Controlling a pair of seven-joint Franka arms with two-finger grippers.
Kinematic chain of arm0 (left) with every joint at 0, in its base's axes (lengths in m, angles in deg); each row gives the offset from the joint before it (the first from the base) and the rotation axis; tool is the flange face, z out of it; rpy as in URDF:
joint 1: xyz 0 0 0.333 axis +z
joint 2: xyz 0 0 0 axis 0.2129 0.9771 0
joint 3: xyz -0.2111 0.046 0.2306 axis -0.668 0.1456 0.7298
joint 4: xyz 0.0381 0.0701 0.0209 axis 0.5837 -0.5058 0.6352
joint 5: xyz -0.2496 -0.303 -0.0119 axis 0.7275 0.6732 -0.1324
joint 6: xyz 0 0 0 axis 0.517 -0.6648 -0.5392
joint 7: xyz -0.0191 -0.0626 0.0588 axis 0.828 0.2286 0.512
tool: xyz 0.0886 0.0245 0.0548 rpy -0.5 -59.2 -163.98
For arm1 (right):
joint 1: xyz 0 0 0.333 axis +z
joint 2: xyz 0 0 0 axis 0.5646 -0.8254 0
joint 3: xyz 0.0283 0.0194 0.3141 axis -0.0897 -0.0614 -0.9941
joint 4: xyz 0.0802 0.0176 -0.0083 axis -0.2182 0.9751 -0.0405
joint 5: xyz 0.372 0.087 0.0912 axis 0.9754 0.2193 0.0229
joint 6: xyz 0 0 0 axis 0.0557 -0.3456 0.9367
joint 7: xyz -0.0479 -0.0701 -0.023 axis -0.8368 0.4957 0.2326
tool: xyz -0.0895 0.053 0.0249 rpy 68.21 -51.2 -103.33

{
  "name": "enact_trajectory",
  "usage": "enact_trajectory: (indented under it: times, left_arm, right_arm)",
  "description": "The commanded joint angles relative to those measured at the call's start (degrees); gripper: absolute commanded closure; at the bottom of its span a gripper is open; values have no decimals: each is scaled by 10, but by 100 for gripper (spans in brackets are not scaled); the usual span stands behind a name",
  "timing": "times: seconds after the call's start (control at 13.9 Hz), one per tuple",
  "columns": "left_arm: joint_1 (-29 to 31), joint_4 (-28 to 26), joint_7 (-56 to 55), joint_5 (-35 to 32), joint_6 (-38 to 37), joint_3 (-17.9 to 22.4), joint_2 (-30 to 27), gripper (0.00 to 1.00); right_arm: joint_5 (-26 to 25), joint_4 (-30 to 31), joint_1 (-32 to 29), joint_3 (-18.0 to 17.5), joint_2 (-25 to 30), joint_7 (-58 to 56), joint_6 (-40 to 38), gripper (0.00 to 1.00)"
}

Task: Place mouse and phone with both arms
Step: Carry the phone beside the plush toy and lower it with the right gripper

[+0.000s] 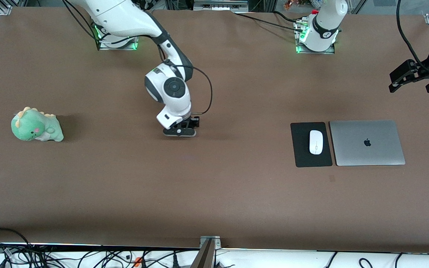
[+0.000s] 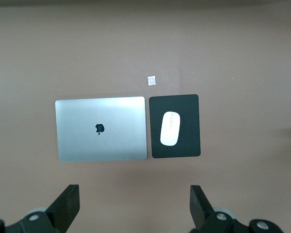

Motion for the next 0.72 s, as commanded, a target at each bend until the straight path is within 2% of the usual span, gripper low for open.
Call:
enact_trajectory:
  times: [0.0,0.14,0.43,0.65]
  left_arm:
    - [1,22,0,-10,-17,-5,10,0]
    - [-2,19,1,-9,-33,-6,6,0]
    - [0,14,2,-8,-49,-6,1,0]
    - [-4,14,1,-1,-46,-2,0,0]
  right_arm:
    - [3,12,-48,-7,44,-91,-51,58]
    - [3,24,-83,-7,66,-147,-72,58]
    - [3,92,-160,-6,122,-223,-65,58]
    - [3,160,-218,-5,158,-264,-18,58]
